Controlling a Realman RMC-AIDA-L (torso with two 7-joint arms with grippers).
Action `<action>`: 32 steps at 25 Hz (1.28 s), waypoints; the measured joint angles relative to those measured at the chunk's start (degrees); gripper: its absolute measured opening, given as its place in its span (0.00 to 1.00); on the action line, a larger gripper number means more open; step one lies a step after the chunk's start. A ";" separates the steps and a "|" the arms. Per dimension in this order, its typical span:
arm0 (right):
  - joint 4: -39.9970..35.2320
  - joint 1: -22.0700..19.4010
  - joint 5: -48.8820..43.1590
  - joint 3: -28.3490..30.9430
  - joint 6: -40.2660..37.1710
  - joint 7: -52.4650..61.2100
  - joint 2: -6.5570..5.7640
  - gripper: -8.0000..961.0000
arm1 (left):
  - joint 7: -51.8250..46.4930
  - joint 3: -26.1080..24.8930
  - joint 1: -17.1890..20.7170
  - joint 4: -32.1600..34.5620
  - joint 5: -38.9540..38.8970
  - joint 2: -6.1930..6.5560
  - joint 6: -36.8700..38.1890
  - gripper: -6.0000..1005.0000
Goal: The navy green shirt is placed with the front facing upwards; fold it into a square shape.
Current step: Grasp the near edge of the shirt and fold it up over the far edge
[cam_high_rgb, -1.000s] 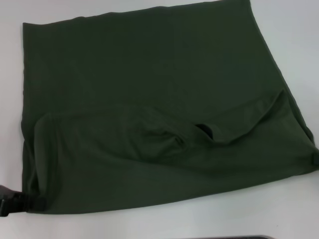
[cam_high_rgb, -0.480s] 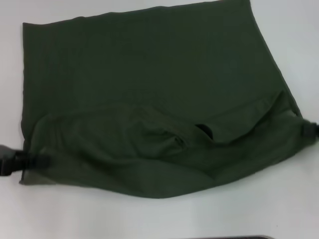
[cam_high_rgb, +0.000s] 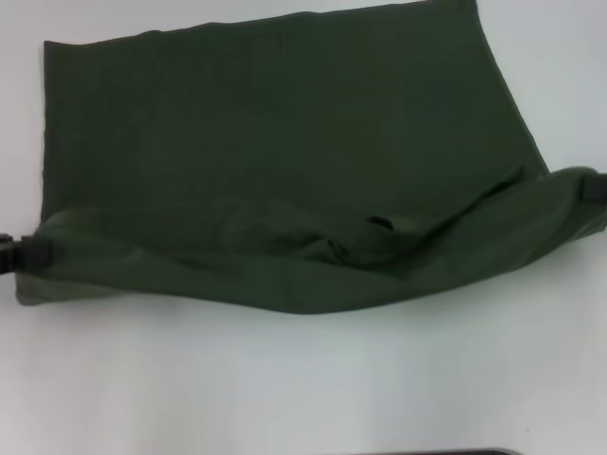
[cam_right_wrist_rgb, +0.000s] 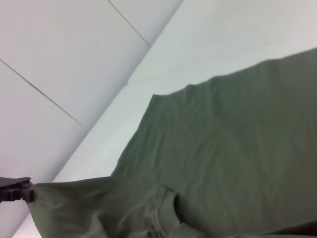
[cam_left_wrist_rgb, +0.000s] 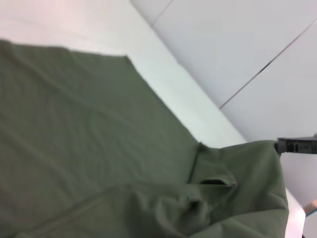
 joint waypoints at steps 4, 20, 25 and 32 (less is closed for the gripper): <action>-0.90 0.98 0.40 0.85 -1.87 1.21 -0.27 0.04 | 0.00 -0.05 0.10 -0.70 -1.86 0.19 0.93 0.03; -2.63 1.26 1.83 0.47 -1.59 2.78 0.15 0.05 | -0.52 1.13 -0.43 -1.58 -3.63 0.32 1.49 0.03; -2.50 1.55 1.84 0.33 0.13 2.82 0.67 0.05 | -0.46 1.96 -1.28 -1.06 -3.31 -0.65 -1.08 0.03; -1.64 2.83 1.85 0.20 5.56 2.79 2.40 0.05 | -1.83 2.39 -3.74 0.03 -3.18 -2.37 -6.54 0.03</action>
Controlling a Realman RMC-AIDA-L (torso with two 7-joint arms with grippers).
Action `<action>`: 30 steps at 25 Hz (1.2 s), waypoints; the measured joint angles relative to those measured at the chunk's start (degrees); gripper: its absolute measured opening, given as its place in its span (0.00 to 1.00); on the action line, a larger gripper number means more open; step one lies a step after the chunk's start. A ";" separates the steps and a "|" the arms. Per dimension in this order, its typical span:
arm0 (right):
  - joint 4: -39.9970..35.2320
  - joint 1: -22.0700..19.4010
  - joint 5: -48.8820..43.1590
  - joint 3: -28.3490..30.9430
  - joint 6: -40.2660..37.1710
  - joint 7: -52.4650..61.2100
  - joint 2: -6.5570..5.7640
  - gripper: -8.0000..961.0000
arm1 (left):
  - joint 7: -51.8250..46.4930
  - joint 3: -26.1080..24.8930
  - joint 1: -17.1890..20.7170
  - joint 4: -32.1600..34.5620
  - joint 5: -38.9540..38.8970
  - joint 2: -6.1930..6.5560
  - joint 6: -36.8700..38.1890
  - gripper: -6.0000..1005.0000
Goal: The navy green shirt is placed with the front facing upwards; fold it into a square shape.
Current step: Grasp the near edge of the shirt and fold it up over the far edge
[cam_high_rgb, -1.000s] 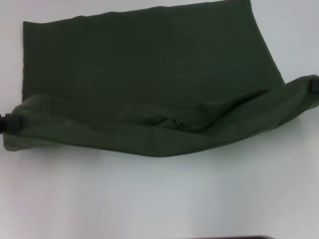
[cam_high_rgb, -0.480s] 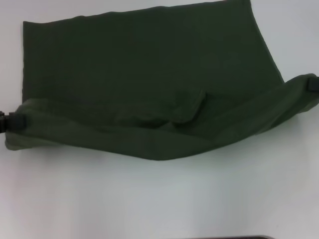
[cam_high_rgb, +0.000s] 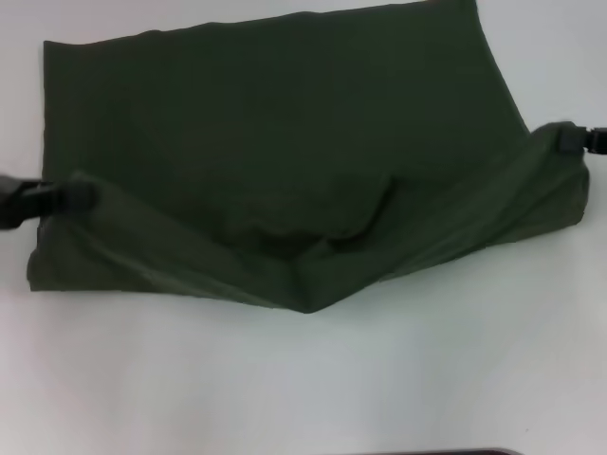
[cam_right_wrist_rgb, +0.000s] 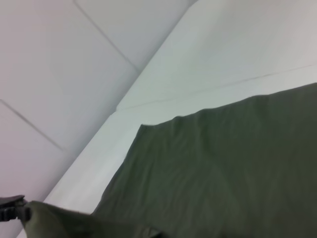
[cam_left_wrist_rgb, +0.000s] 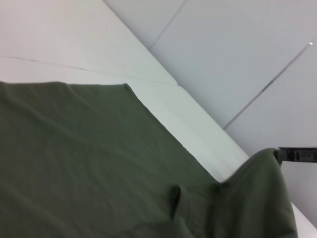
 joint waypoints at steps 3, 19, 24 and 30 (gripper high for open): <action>1.88 1.25 0.00 -0.02 2.55 -0.17 0.14 0.05 | -0.67 0.06 -1.73 1.93 -0.06 -0.02 -3.60 0.03; 8.75 9.36 0.14 -6.56 21.94 0.09 1.63 0.07 | -7.33 0.85 -11.40 7.50 -0.36 -0.89 -24.94 0.03; 9.57 11.82 0.19 -7.36 28.17 0.12 2.05 0.07 | -8.01 0.95 -13.71 9.16 -0.25 -0.88 -30.31 0.03; 10.91 14.47 -0.03 -8.59 34.49 0.24 2.37 0.07 | -8.71 1.05 -14.69 10.50 -0.47 -0.99 -36.15 0.03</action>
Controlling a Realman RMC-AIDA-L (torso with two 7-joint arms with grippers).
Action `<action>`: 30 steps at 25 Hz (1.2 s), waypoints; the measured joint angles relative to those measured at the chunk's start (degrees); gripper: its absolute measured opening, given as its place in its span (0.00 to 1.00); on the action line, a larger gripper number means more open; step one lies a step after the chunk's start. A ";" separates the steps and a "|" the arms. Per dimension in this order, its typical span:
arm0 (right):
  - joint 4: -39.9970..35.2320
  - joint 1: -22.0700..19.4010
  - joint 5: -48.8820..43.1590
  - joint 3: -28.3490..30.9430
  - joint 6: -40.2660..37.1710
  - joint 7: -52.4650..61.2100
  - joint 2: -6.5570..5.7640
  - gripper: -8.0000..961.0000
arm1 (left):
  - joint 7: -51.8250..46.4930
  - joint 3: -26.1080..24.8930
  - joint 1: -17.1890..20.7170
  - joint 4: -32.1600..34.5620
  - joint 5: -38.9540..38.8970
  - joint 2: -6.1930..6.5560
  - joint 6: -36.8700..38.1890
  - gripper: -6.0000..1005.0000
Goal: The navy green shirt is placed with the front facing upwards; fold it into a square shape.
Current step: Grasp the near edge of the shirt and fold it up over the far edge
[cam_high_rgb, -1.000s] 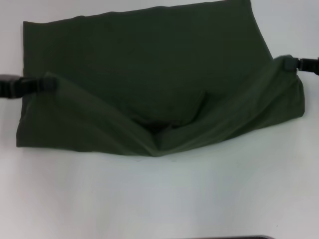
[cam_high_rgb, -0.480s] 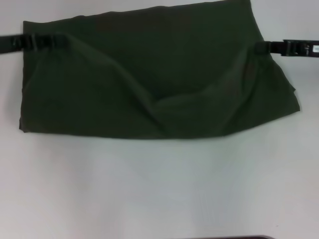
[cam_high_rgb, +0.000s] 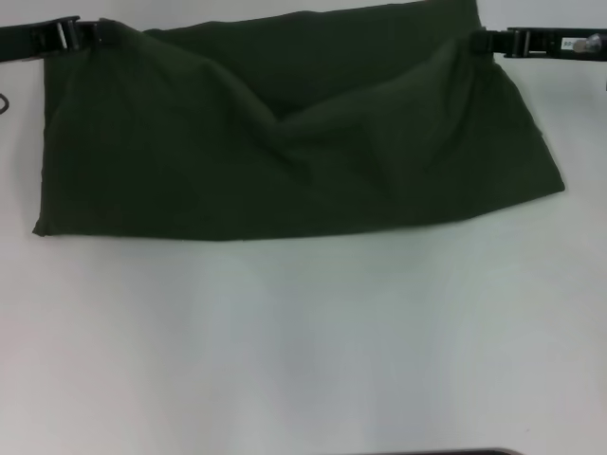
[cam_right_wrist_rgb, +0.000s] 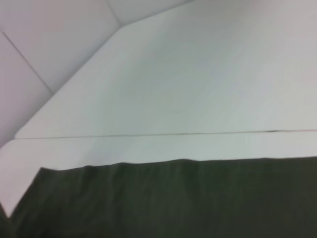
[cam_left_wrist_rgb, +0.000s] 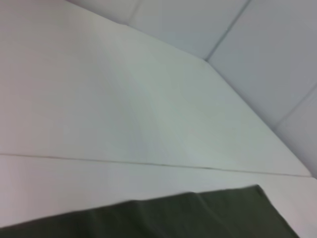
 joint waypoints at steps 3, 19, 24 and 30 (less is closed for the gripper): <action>1.41 0.98 0.08 -1.08 3.47 0.01 -0.07 0.08 | -0.03 0.00 -0.56 1.00 -0.02 -0.11 -2.88 0.03; 3.39 5.05 0.12 -4.71 13.35 0.03 -0.17 0.09 | -0.66 0.01 -3.21 1.91 -0.17 -3.05 -13.95 0.03; 4.10 5.92 0.04 -5.87 16.22 -0.09 -0.02 0.09 | -0.67 -0.31 -4.09 1.93 -0.17 -3.59 -16.06 0.03; 4.68 6.57 0.10 -7.20 18.49 0.02 0.04 0.10 | -0.72 0.04 -4.69 1.93 -1.81 -3.69 -18.08 0.03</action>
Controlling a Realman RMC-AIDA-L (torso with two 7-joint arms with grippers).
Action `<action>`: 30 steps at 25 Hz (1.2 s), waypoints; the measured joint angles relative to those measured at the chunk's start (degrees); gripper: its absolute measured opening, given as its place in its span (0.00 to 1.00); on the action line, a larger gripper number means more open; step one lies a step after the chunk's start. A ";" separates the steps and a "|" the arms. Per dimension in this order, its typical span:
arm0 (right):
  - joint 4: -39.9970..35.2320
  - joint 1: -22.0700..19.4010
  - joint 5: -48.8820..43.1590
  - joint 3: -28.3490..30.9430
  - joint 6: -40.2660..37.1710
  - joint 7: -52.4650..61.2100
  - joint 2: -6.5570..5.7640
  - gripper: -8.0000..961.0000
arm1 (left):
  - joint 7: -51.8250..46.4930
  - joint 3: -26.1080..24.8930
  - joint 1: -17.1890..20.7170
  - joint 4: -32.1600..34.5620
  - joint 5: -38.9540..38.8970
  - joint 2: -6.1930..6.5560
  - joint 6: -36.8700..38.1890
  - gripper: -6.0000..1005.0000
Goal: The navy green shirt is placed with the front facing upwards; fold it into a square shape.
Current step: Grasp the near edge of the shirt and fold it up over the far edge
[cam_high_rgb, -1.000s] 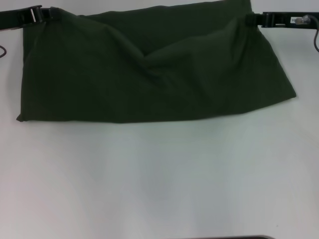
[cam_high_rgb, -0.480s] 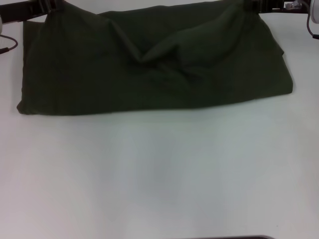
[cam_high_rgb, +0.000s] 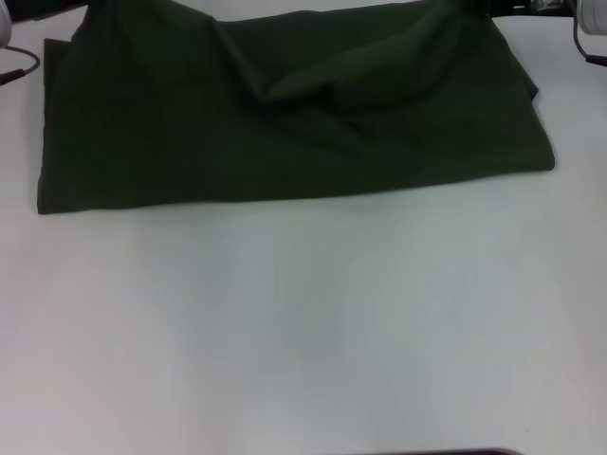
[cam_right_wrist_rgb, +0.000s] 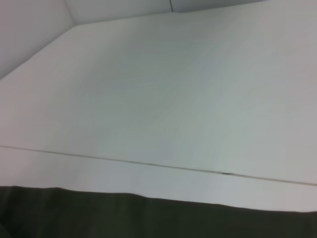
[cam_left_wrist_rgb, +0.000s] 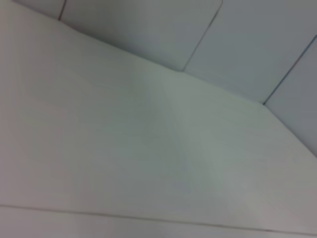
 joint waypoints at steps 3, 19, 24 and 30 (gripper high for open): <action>0.07 0.17 -0.05 -0.02 0.49 -0.12 -0.02 0.10 | 0.05 0.01 0.19 0.00 -0.94 -0.13 -1.15 0.03; 0.09 1.05 0.28 -0.02 2.86 -0.57 0.19 0.11 | 0.57 -0.03 1.29 -0.01 -3.81 -0.84 -4.36 0.03; 0.09 1.44 0.27 -0.03 3.07 -0.60 0.17 0.11 | 0.59 -0.01 1.20 -0.01 -3.90 -0.86 -4.23 0.03; 0.17 1.87 0.26 -0.34 3.28 -0.61 0.15 0.12 | 0.59 0.07 1.00 -0.01 -3.90 -0.87 -4.16 0.03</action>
